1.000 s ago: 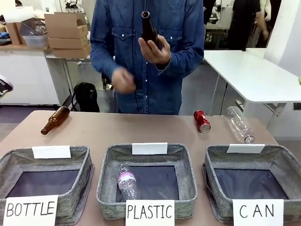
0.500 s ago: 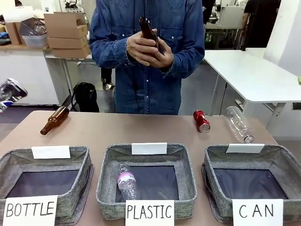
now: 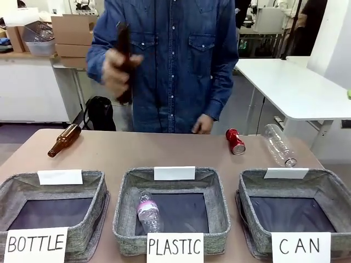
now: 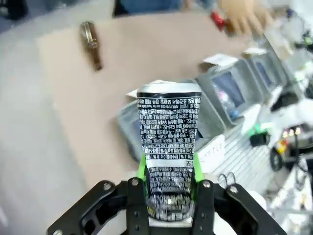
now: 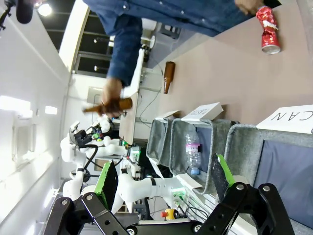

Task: Sort the can waste into the basket.
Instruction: Pick up the can waste from the table and place it in the right Fabric basket.

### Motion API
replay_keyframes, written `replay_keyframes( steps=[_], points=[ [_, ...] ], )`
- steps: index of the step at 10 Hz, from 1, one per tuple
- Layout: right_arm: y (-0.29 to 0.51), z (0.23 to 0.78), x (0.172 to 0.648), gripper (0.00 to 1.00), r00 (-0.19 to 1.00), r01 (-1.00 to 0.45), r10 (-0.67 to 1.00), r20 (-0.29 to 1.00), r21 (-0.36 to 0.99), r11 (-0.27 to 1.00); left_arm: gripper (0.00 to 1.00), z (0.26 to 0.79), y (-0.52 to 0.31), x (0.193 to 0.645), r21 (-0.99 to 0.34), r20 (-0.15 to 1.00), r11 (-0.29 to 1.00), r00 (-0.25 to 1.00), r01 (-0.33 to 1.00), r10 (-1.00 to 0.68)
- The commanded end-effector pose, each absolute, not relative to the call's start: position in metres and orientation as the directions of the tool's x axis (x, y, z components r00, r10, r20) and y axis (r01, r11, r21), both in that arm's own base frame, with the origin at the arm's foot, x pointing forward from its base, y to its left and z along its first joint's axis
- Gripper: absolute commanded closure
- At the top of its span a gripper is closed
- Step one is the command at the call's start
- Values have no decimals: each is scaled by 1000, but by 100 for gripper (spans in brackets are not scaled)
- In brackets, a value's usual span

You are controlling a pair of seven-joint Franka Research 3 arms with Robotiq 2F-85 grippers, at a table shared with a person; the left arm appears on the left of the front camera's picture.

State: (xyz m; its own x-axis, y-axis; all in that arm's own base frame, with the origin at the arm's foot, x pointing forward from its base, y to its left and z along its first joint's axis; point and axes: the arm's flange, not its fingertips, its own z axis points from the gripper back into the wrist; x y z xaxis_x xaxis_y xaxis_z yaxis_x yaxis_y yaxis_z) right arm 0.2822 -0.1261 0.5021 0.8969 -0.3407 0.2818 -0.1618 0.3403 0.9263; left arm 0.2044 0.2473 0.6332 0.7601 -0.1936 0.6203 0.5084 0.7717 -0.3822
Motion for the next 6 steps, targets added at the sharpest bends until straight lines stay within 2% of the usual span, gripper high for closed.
replay_keyframes(
  steps=[1,2,3,6],
  points=[
    [-126,503,285,0,887,-196,-343,310,924,328,63,646,307,186,-456,653,803,758,384,8],
    [-126,503,285,0,887,-196,-343,310,924,328,63,642,327,173,-506,657,796,746,332,107],
    [-126,503,285,0,887,-196,-343,310,924,328,63,636,334,165,-524,659,788,740,324,135],
    [-126,503,285,0,887,-196,-343,310,924,328,63,632,331,164,-529,669,770,733,357,120]
  ],
)
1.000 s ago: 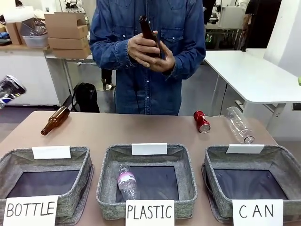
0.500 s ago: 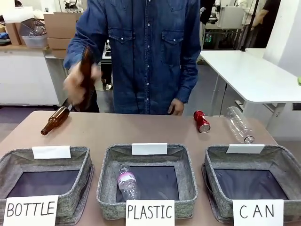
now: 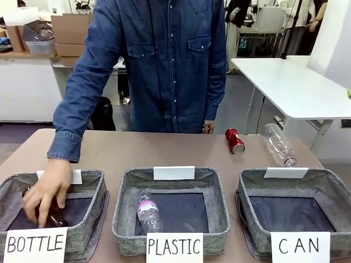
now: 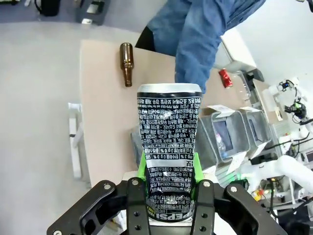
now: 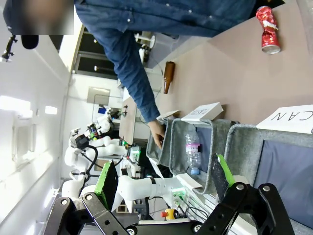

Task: Sort the can waste into the basket.
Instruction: Pick up the can waste from the table and place it in the right Fabric basket.

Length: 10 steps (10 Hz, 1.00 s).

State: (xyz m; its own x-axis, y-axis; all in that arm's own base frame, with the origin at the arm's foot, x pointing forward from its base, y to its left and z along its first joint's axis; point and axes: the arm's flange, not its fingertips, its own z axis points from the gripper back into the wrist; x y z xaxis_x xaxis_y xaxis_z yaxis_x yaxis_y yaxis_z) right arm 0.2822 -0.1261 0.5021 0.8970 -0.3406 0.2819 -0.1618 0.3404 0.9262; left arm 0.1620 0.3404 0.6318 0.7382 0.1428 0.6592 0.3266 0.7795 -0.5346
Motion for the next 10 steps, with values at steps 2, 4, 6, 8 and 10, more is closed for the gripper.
replay_keyframes(
  steps=[2,4,6,8,10],
  points=[
    [-126,503,285,0,887,-196,-343,310,924,328,63,635,316,168,-551,653,772,740,316,164],
    [-126,503,285,0,887,-196,-343,310,924,328,63,642,249,178,-554,626,786,759,274,176],
    [-126,503,285,0,887,-196,-343,310,924,328,63,648,249,194,-524,614,802,780,287,122],
    [-126,503,285,0,887,-196,-343,310,924,328,63,641,276,188,-533,599,821,777,206,193],
    [-126,503,285,0,887,-196,-343,310,924,328,63,643,271,176,-527,629,817,754,233,190]
  ],
)
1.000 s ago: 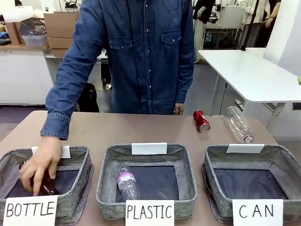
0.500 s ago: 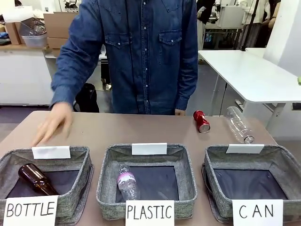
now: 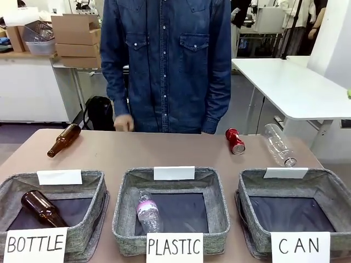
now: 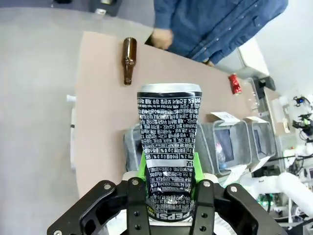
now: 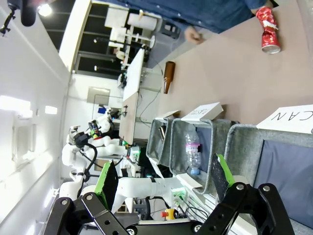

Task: Sort the can waste into the basket.
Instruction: Pick up the can waste from the table and place it in the right Fabric basket.

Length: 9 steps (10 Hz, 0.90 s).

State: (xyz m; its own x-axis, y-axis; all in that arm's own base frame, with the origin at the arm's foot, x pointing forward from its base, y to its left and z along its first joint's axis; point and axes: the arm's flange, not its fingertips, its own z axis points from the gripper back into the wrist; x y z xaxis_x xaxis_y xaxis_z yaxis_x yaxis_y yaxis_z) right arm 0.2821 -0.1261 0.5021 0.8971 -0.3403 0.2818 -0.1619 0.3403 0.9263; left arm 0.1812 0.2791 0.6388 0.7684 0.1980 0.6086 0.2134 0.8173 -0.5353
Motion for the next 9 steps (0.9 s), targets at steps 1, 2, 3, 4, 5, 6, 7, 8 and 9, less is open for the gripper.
replay_keyframes(
  steps=[1,2,3,4,5,6,7,8,9],
  points=[
    [-126,503,285,0,887,-196,-343,310,924,328,63,643,239,183,-495,640,813,762,306,103],
    [-126,503,285,0,887,-196,-343,310,924,328,63,640,194,197,-473,653,782,757,406,2],
    [-126,503,285,0,887,-196,-343,310,924,328,63,633,142,211,-438,663,736,738,517,-124],
    [-126,503,285,0,887,-196,-343,310,924,328,63,627,92,223,-404,675,677,700,616,-234],
    [-126,503,285,0,887,-196,-343,310,924,328,63,620,13,234,-369,696,559,620,742,-364],
    [-126,503,285,0,887,-196,-343,310,924,328,63,616,-40,239,-353,699,479,567,803,-436],
    [-126,502,282,0,897,-162,-340,282,926,341,63,611,-108,239,-360,689,372,513,856,-512],
    [-153,521,265,0,915,-130,-322,241,935,329,63,608,-156,234,-315,723,347,460,883,-515],
    [-182,536,248,0,924,-115,-310,225,935,336,63,601,-210,226,-270,747,301,396,915,-533]
  ],
)
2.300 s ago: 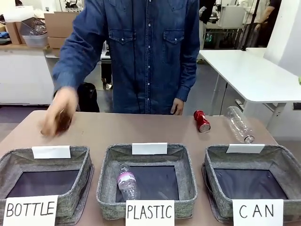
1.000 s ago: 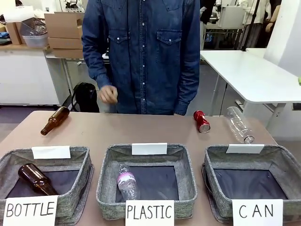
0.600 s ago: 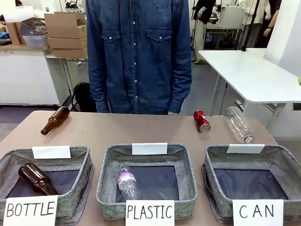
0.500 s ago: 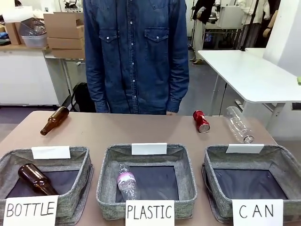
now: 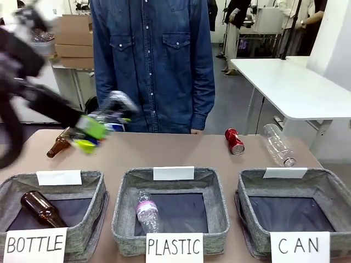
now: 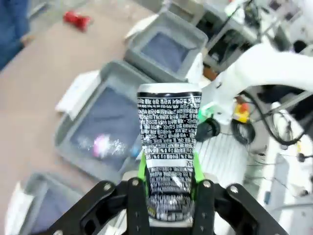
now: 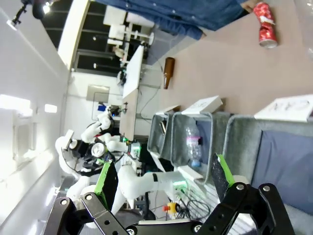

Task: Sort the can waste into the basket.
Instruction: Pick up the can waste from the table and place it in the right Fabric basket.

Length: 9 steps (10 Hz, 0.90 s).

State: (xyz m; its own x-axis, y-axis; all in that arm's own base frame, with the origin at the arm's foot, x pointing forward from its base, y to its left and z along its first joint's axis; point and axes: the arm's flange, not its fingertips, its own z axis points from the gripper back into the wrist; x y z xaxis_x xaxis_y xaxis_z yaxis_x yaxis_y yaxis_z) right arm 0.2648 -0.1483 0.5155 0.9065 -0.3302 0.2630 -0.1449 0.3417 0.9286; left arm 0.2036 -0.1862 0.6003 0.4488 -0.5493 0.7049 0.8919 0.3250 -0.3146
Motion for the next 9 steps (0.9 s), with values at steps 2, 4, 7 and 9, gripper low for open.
replay_keyframes(
  steps=[2,4,7,9],
  points=[
    [-235,544,218,0,914,-51,-346,214,903,426,63,567,-327,217,-245,733,194,313,950,-604],
    [-262,527,192,0,879,-27,-421,223,906,422,63,530,-429,217,-126,717,79,146,989,-682],
    [-237,541,202,0,898,-44,-378,223,902,429,63,476,-500,242,-67,535,-51,-7,996,-845],
    [-237,541,202,0,898,-44,-378,223,902,429,63,501,-472,191,-54,708,-33,15,998,-706]
  ],
)
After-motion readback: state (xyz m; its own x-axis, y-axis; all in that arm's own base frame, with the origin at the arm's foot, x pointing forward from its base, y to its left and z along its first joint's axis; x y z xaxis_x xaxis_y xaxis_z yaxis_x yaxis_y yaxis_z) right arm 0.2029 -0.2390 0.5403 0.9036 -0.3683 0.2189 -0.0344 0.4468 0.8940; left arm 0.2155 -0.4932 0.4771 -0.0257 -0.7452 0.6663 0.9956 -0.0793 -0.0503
